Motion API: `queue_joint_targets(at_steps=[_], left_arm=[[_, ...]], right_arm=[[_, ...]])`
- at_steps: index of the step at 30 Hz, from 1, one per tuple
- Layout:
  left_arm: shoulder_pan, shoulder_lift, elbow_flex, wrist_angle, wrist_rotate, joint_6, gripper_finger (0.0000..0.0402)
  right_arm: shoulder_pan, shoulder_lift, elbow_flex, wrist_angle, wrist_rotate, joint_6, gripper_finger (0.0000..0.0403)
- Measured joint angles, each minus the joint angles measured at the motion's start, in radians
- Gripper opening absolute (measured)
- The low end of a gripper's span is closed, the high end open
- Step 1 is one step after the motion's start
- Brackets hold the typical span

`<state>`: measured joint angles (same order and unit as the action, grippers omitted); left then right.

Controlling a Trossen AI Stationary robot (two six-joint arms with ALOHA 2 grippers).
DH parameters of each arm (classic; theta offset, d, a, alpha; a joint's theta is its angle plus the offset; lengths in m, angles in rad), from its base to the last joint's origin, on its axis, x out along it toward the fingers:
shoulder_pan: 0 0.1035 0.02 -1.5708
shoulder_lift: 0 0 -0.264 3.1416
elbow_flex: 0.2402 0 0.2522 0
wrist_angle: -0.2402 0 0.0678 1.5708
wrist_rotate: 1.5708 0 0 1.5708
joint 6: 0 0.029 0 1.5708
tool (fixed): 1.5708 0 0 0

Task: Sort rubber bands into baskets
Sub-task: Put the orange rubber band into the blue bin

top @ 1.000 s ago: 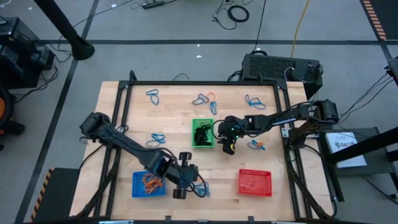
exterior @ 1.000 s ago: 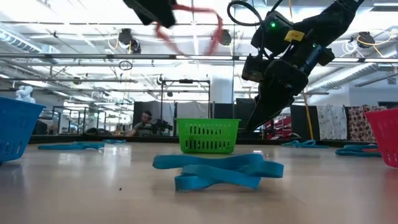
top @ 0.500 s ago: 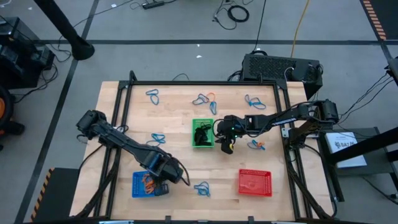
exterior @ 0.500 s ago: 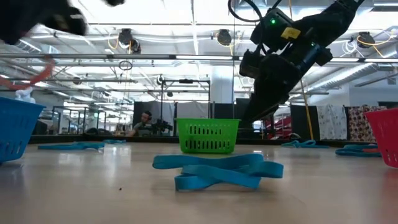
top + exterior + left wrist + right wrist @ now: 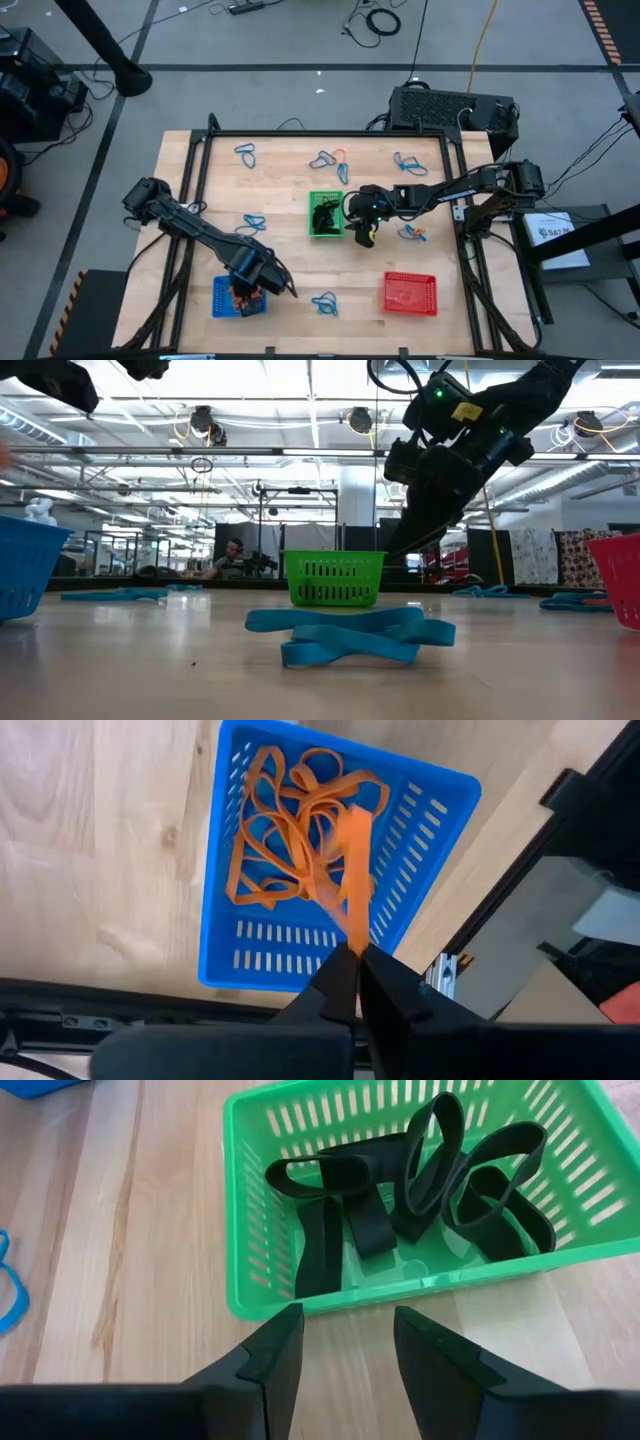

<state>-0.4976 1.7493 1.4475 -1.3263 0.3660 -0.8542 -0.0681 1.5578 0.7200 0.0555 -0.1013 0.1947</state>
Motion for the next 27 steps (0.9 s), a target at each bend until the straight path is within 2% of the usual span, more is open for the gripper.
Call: queue_joint_targets(at_steps=[12,23,25,27], left_arm=[[0.000,0.000,0.000,-0.003,-0.021,0.003,0.0050],[0.027,0.000,0.000,-0.044,-0.026,0.005,0.0099],[0.058,0.000,0.000,-0.044,-0.030,0.055,0.0100],[0.088,0.001,0.000,-0.037,-0.103,0.139,0.0100]], right_arm=[[0.000,0.000,0.000,-0.029,0.000,0.000,0.0151],[0.000,0.000,0.000,-0.031,0.000,-0.001,0.0151],[0.000,0.000,0.000,-0.031,0.000,-0.004,0.0151],[0.000,0.000,0.000,-0.031,0.000,-0.008,0.0151]])
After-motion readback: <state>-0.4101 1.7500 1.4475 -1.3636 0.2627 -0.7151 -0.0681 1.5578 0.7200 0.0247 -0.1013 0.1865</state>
